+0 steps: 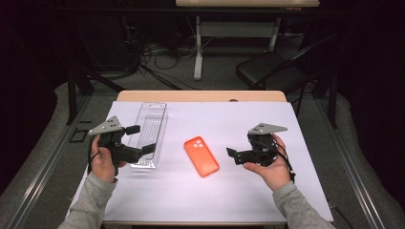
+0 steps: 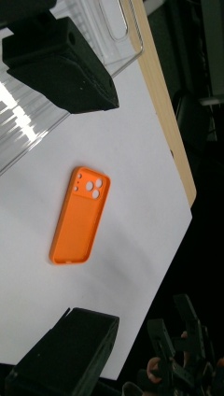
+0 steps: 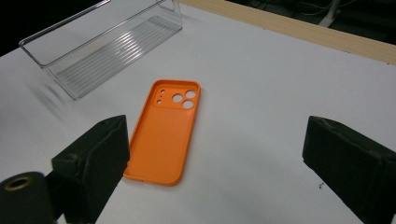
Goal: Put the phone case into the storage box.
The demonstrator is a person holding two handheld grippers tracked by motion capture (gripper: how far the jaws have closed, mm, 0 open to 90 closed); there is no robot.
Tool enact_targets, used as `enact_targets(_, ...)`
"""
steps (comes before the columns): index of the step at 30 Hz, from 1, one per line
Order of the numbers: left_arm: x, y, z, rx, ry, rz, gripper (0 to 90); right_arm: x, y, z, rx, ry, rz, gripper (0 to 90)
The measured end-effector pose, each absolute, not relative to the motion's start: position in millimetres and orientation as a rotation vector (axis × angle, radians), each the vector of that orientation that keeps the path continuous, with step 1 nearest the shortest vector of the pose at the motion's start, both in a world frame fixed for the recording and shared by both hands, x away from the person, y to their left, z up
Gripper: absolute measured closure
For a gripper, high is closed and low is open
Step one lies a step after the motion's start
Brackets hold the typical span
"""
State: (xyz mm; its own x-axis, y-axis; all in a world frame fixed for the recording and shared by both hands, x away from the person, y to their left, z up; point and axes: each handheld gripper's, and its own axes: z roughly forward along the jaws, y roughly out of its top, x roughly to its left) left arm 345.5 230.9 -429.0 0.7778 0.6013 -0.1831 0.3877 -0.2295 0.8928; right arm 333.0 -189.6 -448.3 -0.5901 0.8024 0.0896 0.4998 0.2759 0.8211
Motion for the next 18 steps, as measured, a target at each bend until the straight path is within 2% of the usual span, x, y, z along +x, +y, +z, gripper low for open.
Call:
enact_targets(7, 359, 223, -424, 1.868, 0.782, 0.236, 0.6, 346, -182, -444, 1.179, 2.254, 1.192, 13.9)
enact_targets(18, 382, 213, -429, 1.883, 0.852, 0.219, 0.6, 371, -168, -443, 1.224, 2.319, 1.130, 14.1)
